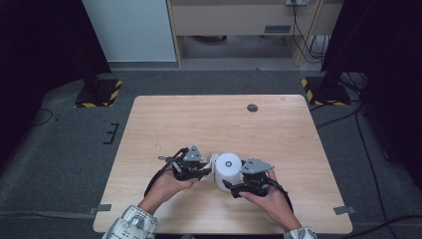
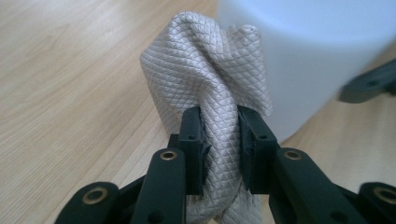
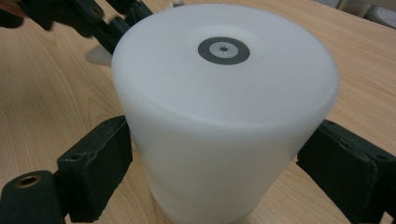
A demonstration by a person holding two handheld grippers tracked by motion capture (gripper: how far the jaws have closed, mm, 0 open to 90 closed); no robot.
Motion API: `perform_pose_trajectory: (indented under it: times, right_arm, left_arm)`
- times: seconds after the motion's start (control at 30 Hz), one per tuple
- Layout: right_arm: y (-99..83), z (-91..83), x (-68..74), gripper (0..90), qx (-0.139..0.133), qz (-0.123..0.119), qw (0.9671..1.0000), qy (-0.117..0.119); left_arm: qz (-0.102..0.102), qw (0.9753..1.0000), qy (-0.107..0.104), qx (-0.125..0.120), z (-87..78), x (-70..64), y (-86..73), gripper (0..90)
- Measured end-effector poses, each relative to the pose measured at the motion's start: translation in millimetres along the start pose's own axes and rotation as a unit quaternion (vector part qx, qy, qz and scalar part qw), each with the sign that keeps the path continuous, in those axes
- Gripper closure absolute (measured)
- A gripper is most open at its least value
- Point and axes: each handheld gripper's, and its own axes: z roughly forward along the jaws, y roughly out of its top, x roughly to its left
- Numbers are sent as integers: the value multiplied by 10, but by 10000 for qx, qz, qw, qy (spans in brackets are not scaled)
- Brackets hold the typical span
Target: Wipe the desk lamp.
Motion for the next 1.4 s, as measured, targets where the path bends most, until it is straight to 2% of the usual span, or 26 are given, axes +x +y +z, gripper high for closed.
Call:
perform_pose_trajectory:
  times: [0.1,0.33,0.47,0.63,0.77,0.9,0.97,1.17,1.23,1.4]
  right_arm:
    - [4,5,-6,108,-10,-4,10000,-12]
    - [3,3,-10,108,-11,14,10000,-51]
    - [2,6,-17,108,-16,12,10000,-60]
    - [13,9,-22,110,12,-36,10000,-74]
    - [23,-5,-25,113,-26,-37,9999,-93]
    - [22,-6,-28,113,-28,-28,10000,-83]
    - [22,-7,-28,114,-24,-35,10000,-86]
    - [23,-12,-21,115,-26,-20,9999,-110]
    - [25,-11,-18,115,-25,-18,9999,-114]
    - [23,-18,-23,116,-36,-18,9999,-103]
  left_arm:
    - [32,10000,37,13,-15,-2,-16,728]
    - [-8,9998,-8,185,164,-26,-139,728]
    - [-46,10000,-20,60,96,-41,-137,728]
    - [-9,9999,13,-138,-39,-40,-14,728]
    - [-7,10000,6,-39,27,-35,-33,728]
    - [-25,9999,-55,161,147,-71,-166,729]
    - [-44,9999,-74,109,124,-81,-183,728]
    - [18,9998,-55,-190,-91,-129,-81,728]
    - [45,9999,-47,-141,-67,-135,-81,728]
    - [-43,9999,-70,140,168,-78,-184,728]
